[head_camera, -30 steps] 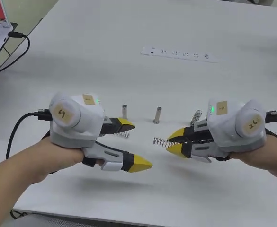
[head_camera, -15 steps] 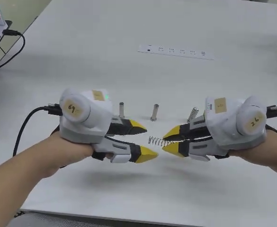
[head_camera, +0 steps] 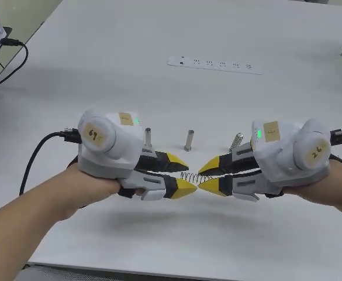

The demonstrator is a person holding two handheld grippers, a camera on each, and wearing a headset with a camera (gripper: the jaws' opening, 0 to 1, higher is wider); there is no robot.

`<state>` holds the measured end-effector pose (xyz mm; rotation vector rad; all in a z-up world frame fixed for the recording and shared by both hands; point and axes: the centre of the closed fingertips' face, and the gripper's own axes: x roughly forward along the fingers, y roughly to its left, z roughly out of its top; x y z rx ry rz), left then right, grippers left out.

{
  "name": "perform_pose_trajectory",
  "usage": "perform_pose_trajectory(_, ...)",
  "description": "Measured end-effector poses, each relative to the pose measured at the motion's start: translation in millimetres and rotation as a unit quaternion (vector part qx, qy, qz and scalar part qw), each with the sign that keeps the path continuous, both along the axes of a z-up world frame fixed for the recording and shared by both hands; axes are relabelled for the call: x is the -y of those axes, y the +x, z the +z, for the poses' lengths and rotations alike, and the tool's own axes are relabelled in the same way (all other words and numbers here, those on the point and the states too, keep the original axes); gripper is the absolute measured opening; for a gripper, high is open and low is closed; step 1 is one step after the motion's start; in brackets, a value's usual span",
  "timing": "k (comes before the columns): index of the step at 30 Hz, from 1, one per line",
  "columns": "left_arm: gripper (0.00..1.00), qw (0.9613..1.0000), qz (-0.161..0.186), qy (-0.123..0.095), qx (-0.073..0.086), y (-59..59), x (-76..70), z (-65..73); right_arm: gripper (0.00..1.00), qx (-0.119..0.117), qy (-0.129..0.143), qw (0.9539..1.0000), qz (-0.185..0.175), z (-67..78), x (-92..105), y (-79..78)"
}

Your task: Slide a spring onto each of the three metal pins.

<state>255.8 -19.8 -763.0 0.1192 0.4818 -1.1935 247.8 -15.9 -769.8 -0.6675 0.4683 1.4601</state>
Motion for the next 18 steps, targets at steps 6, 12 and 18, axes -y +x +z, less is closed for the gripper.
perform_pose_trajectory(6,0.07,1.0000,-0.004,-0.001,0.001,-0.4,-0.7,0.9,0.08,0.002,-0.001,1.0000,0.007,1.9,-0.4,-1.2)
perform_pose_trajectory(12,0.04,0.9999,-0.012,0.001,0.007,-1.5,-3.3,0.8,0.08,0.001,0.002,0.9999,0.012,2.6,-1.2,-3.4)
perform_pose_trajectory(18,0.03,0.9994,-0.025,0.007,0.024,-4.0,-3.6,0.5,0.08,-0.003,0.002,0.9999,0.016,2.0,-1.4,-6.0)
